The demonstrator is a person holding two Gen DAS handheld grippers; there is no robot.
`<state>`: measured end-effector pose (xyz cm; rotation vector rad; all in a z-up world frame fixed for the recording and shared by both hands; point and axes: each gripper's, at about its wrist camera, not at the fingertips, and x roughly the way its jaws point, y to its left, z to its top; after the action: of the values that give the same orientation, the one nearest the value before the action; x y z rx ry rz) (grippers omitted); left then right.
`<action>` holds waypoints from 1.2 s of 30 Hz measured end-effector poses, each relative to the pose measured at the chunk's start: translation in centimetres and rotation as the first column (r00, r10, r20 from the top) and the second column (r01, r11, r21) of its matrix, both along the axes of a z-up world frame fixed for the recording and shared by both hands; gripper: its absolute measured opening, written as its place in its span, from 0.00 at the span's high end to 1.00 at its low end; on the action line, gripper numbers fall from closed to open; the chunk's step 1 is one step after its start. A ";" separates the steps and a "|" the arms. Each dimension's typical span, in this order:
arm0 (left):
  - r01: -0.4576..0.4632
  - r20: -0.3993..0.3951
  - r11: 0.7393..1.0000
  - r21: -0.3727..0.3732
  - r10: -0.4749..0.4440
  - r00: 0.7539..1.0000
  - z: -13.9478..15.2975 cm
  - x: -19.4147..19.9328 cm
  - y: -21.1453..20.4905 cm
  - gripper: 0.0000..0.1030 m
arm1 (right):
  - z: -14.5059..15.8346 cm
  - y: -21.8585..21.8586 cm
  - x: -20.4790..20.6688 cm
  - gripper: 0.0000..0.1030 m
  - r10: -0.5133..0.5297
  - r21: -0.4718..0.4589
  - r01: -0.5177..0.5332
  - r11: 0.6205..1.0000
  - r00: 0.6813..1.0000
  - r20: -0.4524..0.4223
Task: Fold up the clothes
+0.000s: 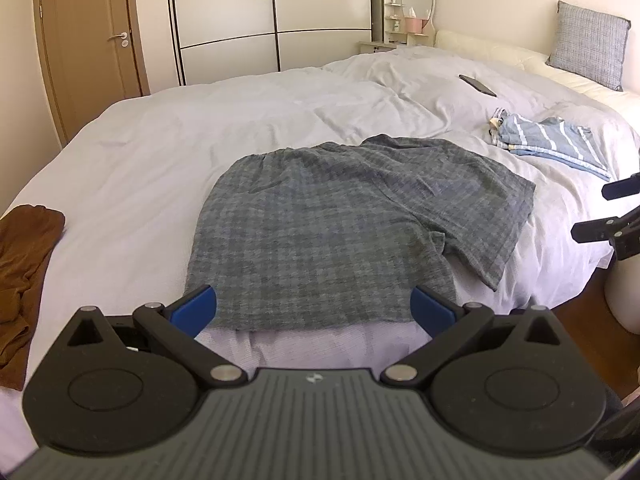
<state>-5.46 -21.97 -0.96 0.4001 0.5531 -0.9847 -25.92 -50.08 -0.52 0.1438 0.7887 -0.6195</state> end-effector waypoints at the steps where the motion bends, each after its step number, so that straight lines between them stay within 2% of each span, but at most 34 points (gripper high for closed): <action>1: 0.001 0.002 1.000 0.004 -0.001 1.000 0.0 0.1 0.1 0.01 | 0.0 0.1 0.1 0.02 0.004 -0.005 -0.004 1.000 1.000 -0.002; 5: 0.022 0.032 0.999 0.026 -0.023 0.999 0.2 0.8 0.2 0.01 | -0.2 0.2 0.6 0.02 0.027 0.004 -0.027 1.000 1.000 -0.003; 10: 0.132 0.156 0.989 0.070 -0.142 0.977 2.0 3.4 1.1 0.01 | 0.0 1.3 1.8 0.02 0.080 0.019 -0.081 0.997 0.996 0.038; 13: 0.203 0.255 0.970 0.132 -0.231 0.939 3.7 5.9 2.1 0.02 | 0.4 2.5 3.6 0.02 0.145 0.005 -0.145 0.989 0.988 0.058; 17: 0.290 0.369 0.932 0.215 -0.353 0.860 5.7 9.2 3.5 0.02 | 0.7 4.9 7.3 0.02 0.266 -0.066 -0.263 0.962 0.963 0.045; 21: 0.328 0.413 0.913 0.241 -0.403 0.817 7.0 12.6 4.6 0.04 | 0.1 8.3 11.6 0.04 0.402 -0.158 -0.395 0.905 0.916 0.015; 23: 0.341 0.410 0.907 0.249 -0.418 0.811 7.4 14.3 5.0 0.08 | -0.5 10.1 13.8 0.19 0.460 -0.190 -0.453 0.871 0.888 -0.005; 25: 0.356 0.406 0.897 0.261 -0.437 0.803 7.3 15.7 5.3 0.08 | -1.4 11.7 16.1 0.28 0.514 -0.200 -0.509 0.837 0.857 -0.033; 28: 0.374 0.398 0.876 0.304 -0.474 0.786 6.7 17.4 5.5 0.08 | -3.1 14.0 19.5 0.32 0.581 -0.211 -0.585 0.783 0.809 -0.085; 32: 0.390 0.367 0.856 0.340 -0.502 0.783 5.2 19.7 5.3 0.08 | -5.1 16.8 23.4 0.47 0.651 -0.233 -0.661 0.713 0.748 -0.132; 36: 0.397 0.344 0.848 0.351 -0.511 0.788 3.7 21.6 5.2 0.08 | -7.1 18.6 26.9 0.48 0.673 -0.235 -0.691 0.684 0.721 -0.165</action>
<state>16.11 -16.73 2.69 1.0019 0.1773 -1.2485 0.95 -31.52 -7.66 -0.4345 0.7395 -0.0054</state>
